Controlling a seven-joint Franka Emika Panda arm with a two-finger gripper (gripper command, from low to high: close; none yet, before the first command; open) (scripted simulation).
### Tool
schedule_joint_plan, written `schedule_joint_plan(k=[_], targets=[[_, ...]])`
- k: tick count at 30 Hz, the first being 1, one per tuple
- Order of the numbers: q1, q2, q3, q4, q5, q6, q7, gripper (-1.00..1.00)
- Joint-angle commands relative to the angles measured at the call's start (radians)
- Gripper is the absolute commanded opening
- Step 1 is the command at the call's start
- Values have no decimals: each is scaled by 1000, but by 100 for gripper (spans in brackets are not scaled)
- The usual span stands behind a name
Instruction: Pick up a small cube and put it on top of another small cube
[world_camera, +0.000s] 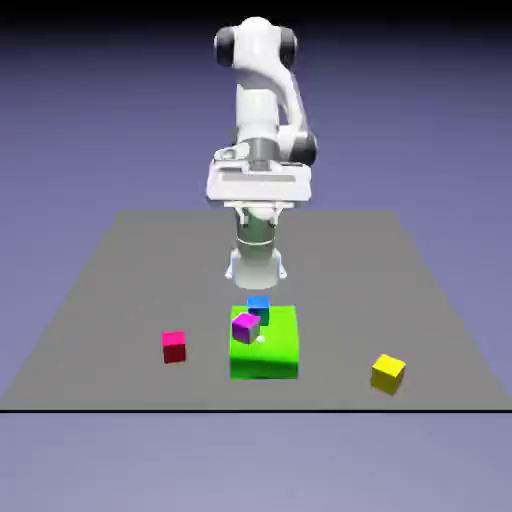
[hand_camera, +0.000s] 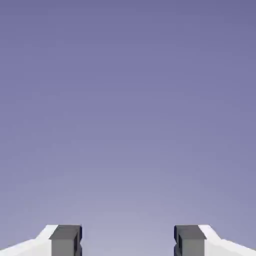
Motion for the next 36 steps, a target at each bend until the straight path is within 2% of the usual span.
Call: schedule_joint_plan(k=[1, 26, 28, 34, 35, 36], targets=[[31, 35, -8, 20, -25, -14, -44, 0], [799, 912, -215, 521, -647, -355, -1131, 0], [808, 922, -217, 527, -654, -359, -1144, 0], [801, 1108, -260, 595, -706, -231, -1082, 0], [801, 1108, -260, 595, -706, -231, -1082, -100], [801, 1108, -260, 595, -706, -231, -1082, -100]])
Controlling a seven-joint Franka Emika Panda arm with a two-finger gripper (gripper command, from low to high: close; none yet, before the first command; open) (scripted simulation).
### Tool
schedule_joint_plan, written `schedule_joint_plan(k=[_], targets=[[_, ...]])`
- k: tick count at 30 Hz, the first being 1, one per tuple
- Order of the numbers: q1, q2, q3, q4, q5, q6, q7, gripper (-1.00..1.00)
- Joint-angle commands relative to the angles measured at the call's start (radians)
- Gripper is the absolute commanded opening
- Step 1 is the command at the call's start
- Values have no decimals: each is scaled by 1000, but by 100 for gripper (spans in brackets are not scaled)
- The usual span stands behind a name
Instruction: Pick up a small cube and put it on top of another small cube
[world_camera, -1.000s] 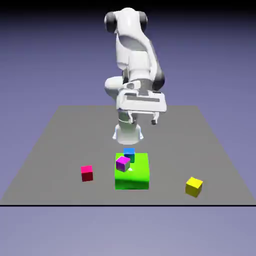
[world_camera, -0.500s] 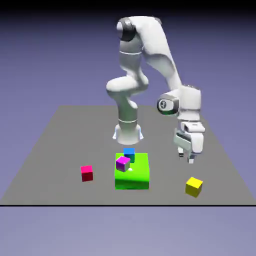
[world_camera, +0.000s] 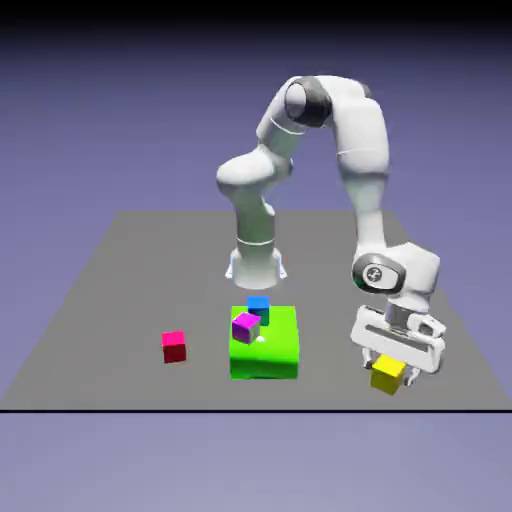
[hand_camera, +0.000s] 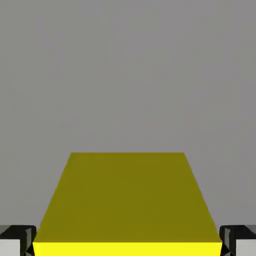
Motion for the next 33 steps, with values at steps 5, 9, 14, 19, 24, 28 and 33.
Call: schedule_joint_plan(k=[5, 9, 14, 19, 24, 28, 33], targets=[[6, -181, 42, -66, 50, -123, -60, -100], [-94, -326, 58, -138, 103, -251, 37, -100], [-224, -507, 78, -229, 170, -412, 163, -100], [-354, -688, 97, -320, 236, -572, 290, -100], [-485, -870, 117, -411, 303, -733, 417, -100], [-505, -827, 102, -450, 275, -653, 441, -100], [-525, -758, 82, -499, 233, -535, 468, 100]])
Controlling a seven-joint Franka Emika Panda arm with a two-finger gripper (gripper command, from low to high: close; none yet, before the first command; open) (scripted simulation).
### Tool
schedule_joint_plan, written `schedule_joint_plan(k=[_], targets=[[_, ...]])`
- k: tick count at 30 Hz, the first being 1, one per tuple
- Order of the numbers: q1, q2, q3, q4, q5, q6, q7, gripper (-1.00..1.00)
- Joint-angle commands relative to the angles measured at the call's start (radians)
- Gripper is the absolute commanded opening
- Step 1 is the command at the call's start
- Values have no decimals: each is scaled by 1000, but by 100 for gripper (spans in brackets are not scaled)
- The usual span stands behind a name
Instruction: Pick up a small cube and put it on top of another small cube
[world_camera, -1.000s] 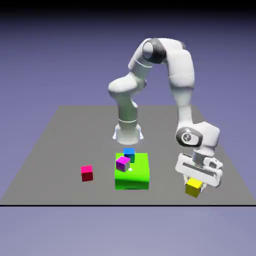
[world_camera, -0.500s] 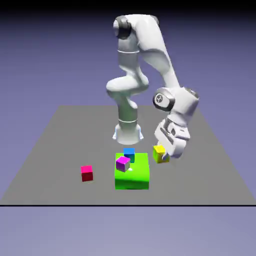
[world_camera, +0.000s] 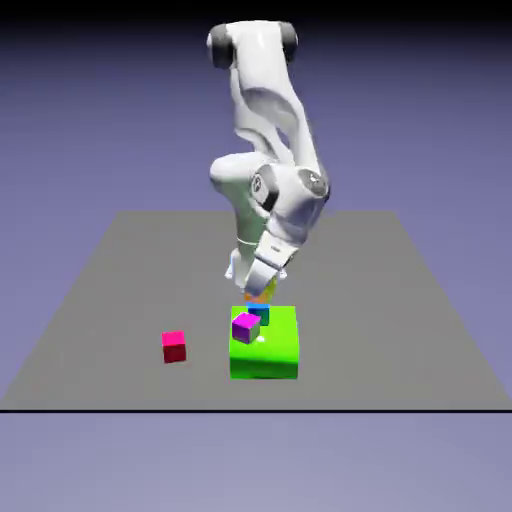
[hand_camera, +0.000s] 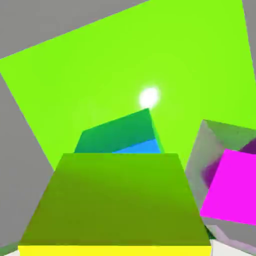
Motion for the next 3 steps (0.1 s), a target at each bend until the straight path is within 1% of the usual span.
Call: schedule_joint_plan(k=[1, 3], targets=[[7, -25, 8, 18, 16, -43, -10, 100], [22, -76, 23, 53, 47, -130, -29, 100]])
